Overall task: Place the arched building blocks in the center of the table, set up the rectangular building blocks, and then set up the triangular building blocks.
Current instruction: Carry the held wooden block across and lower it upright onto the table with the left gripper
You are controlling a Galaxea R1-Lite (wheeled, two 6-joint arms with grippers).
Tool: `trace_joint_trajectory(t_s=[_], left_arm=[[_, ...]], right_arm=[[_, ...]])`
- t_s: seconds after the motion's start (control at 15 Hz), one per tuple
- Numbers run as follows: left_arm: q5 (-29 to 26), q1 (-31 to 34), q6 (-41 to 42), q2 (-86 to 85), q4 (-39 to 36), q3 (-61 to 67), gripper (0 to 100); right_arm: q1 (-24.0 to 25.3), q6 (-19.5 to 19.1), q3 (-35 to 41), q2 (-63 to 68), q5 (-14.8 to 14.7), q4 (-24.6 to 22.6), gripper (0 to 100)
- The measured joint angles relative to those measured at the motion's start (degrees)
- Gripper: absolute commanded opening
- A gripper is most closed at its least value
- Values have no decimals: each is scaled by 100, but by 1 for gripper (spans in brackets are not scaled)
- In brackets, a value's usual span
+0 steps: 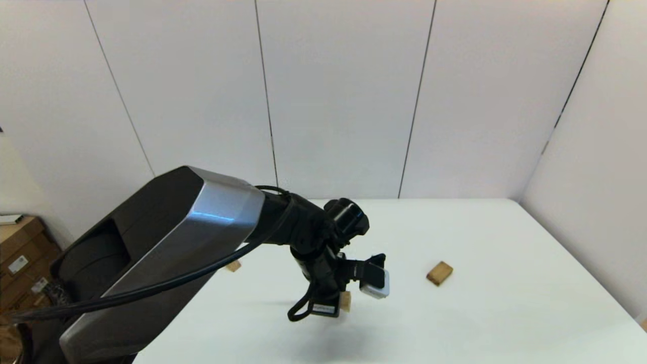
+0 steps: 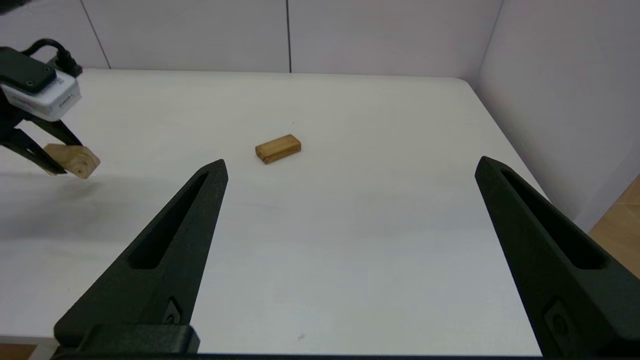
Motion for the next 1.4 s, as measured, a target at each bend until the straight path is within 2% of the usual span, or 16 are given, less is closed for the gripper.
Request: trace_joint_trajectory(t_s=[0.33,0.6,1.4], left_arm=[[127,6,-69,196,185,-243,0],[184,1,-579,269,472,-355,0],[215,37,-618,372,530,-560,0]], right_arm=[[0,0,0,0,0,2,100],[0,1,0,0,0,2,100],[0,1,0,0,-2,2,100]])
